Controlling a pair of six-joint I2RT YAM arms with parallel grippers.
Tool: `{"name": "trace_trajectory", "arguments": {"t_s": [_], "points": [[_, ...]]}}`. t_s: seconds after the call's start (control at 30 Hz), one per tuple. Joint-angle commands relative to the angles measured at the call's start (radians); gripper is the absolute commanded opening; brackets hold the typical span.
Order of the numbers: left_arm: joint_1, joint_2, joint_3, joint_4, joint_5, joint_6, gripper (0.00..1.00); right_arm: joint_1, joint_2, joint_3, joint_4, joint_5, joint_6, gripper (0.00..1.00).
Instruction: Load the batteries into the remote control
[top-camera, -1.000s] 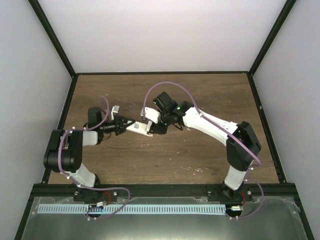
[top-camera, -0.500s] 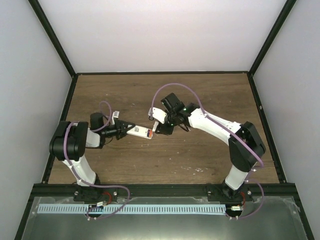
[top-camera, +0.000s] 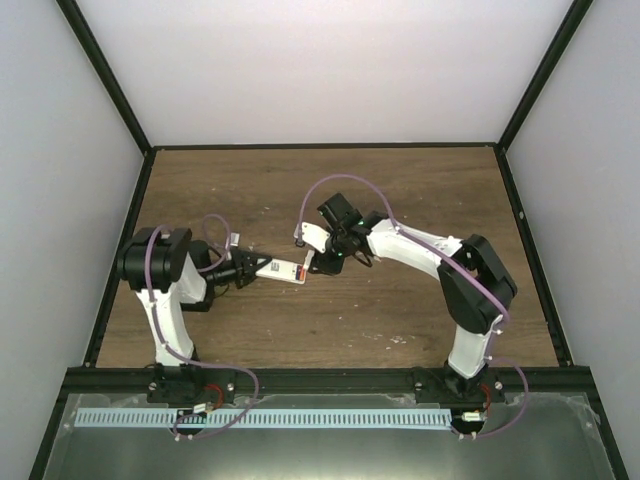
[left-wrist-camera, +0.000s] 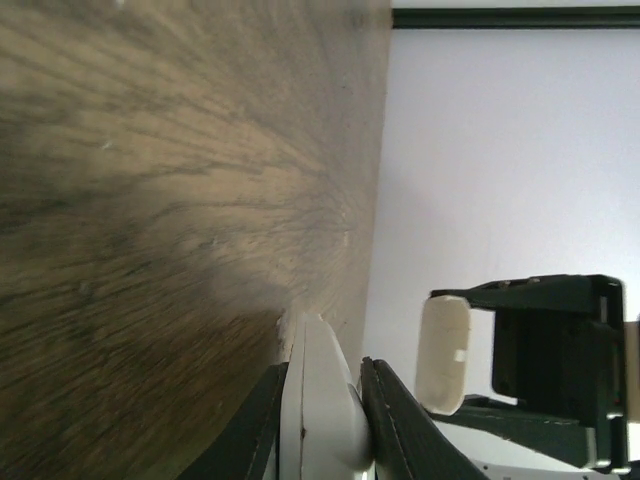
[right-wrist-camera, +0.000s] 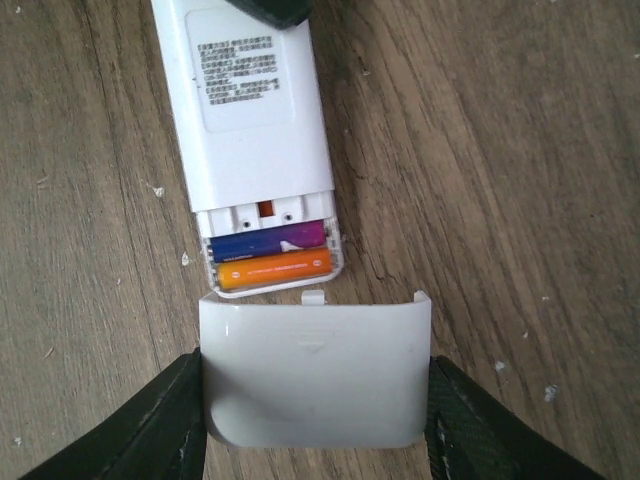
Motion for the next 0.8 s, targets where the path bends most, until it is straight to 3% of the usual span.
{"name": "trace_trajectory", "arguments": {"t_s": [0.0,0.77], "points": [[0.002,0.135,-0.030,0.430,-0.011,-0.200,0.00,0.003,0.019,-0.022,0.045,-0.028,-0.034,0.42],[0.024,0.224,-0.033,0.440,-0.040,-0.169,0.00,0.002,0.151,0.089,0.064,-0.063,-0.088,0.42]]}}
